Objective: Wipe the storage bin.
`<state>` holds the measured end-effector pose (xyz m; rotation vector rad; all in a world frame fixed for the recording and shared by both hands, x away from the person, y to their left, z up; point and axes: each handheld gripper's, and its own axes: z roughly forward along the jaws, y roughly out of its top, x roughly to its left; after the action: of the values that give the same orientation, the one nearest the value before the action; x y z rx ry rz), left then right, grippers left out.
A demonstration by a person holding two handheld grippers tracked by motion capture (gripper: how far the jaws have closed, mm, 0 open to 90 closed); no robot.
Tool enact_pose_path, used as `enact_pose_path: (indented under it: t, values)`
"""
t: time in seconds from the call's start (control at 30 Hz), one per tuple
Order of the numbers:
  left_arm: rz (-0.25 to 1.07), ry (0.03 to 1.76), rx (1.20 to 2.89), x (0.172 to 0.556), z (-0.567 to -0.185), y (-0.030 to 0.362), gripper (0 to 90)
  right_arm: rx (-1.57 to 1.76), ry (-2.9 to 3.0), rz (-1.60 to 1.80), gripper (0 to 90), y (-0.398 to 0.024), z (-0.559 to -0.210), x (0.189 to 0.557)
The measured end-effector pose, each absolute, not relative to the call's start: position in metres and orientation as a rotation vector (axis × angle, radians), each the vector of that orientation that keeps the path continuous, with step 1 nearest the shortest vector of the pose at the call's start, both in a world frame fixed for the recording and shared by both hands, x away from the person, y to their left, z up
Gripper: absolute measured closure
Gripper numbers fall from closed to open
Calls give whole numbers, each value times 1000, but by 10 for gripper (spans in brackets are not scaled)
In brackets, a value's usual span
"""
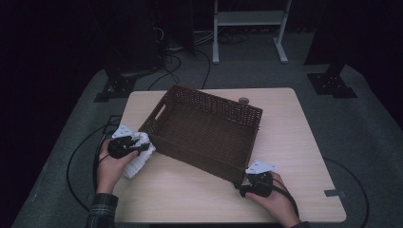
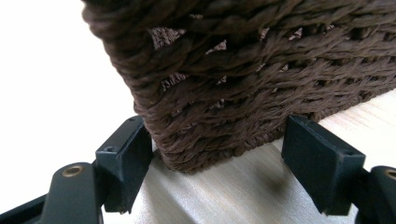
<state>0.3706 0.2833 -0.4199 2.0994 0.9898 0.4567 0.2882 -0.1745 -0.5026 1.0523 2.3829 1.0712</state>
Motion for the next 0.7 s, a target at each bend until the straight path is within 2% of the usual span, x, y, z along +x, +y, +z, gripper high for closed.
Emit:
enact_pose_path:
  t: [0.7]
  values:
    - [399, 1009, 2149, 384, -443, 281, 681, 1054, 2383, 1074, 247, -174, -502, 288]
